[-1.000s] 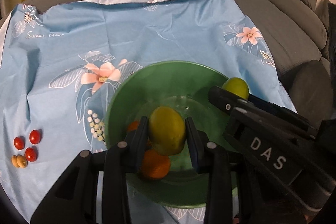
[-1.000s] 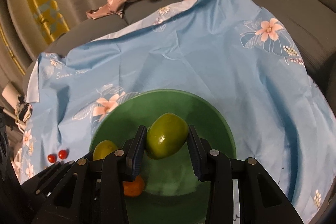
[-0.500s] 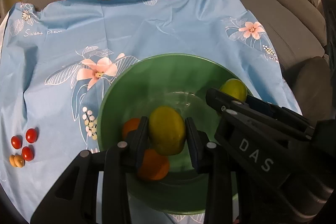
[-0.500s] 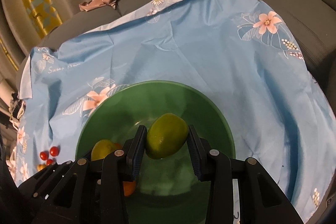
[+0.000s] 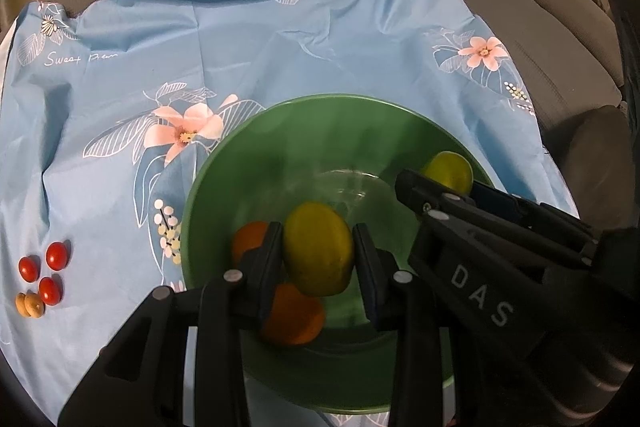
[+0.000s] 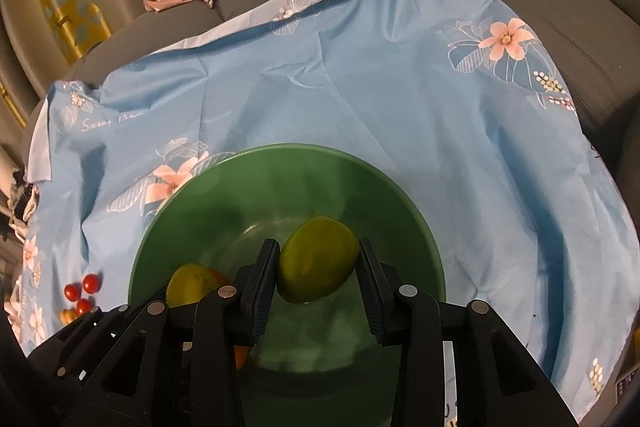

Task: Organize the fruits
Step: 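Carry the green lime over the green bowl and release it inside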

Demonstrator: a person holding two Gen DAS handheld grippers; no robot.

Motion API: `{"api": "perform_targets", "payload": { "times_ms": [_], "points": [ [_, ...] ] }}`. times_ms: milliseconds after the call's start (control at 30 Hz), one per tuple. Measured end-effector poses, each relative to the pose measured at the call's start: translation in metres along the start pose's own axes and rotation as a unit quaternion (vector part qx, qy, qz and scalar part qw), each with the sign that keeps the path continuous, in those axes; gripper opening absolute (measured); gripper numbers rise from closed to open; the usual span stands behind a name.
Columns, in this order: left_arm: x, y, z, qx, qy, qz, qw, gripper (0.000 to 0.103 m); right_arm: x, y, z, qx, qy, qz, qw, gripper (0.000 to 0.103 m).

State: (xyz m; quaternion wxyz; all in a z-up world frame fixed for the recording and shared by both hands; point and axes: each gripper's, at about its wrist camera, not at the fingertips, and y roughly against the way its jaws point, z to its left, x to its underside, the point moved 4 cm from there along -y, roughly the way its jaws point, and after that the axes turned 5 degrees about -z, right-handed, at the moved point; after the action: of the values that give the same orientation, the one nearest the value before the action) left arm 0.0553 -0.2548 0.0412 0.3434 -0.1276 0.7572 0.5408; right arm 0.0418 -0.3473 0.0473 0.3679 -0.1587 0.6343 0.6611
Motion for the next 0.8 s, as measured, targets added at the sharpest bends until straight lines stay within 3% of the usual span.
{"api": "perform_targets", "payload": {
  "times_ms": [800],
  "points": [
    [0.0026,-0.0071,0.0014,-0.008,0.004,0.011,0.9999,0.035,0.0018,-0.0059,-0.0015,0.01,0.002,0.016,1.0,0.04]
  ]
}}
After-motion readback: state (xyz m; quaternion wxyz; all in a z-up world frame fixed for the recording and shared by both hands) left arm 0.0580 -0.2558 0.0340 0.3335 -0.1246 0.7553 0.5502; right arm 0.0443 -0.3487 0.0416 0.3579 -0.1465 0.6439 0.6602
